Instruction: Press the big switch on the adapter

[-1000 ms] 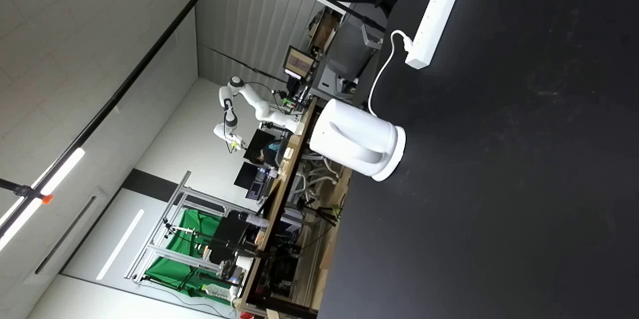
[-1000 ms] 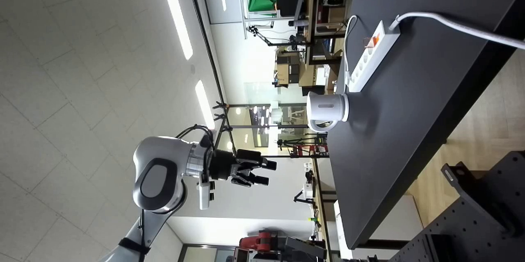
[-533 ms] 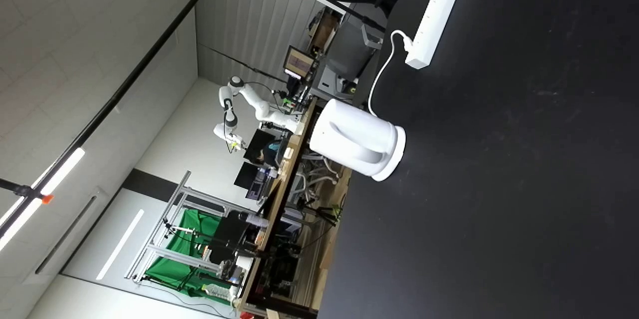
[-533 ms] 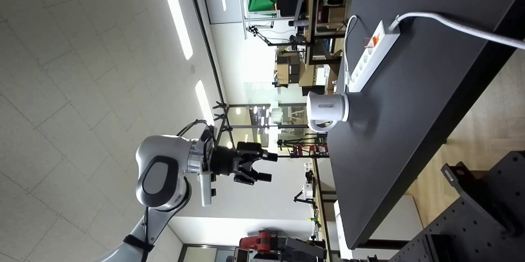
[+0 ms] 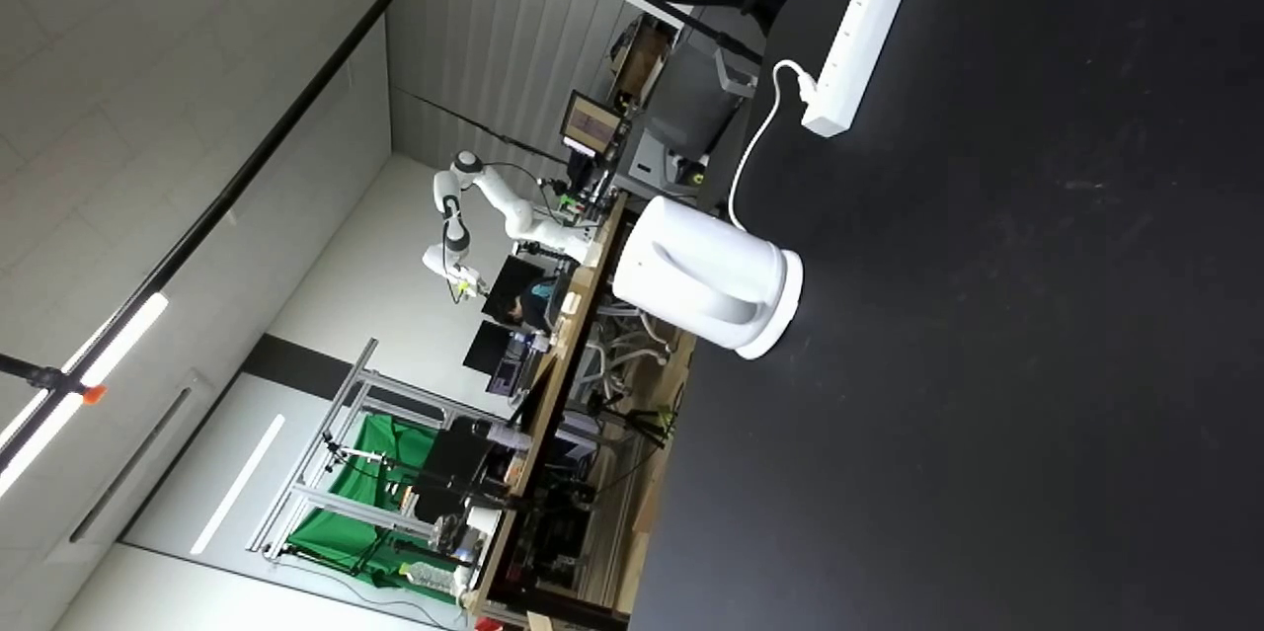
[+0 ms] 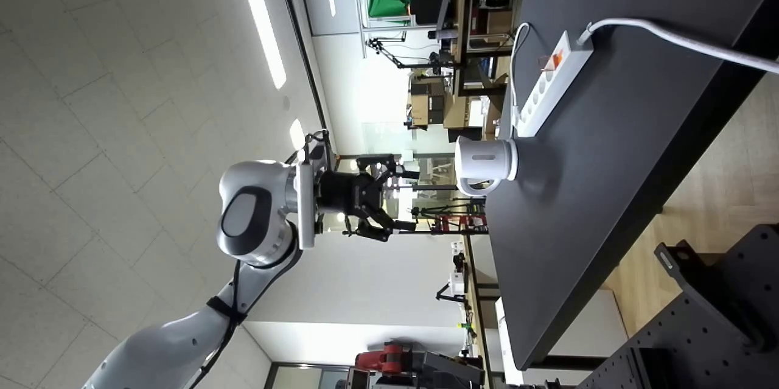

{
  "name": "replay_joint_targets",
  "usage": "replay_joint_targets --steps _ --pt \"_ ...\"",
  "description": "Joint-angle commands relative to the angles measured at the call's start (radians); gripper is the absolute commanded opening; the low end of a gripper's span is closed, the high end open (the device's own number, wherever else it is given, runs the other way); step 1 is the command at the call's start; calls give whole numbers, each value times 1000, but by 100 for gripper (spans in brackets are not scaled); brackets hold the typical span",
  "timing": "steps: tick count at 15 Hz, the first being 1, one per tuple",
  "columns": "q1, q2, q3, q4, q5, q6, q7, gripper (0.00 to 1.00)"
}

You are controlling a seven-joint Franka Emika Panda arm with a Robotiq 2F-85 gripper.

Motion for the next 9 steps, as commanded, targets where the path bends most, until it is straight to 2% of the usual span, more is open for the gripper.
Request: replay_joint_targets --steps 1,2,3,5,9 --pt "3 177 -1 170 -8 -63 -206 100" --pt "-4 211 16 201 -26 -77 -242 100" --pt "-31 127 27 105 3 -26 -182 100" --pt "-38 165 39 125 5 -25 -194 100" --pt "-44 152 42 115 5 -25 -193 100"
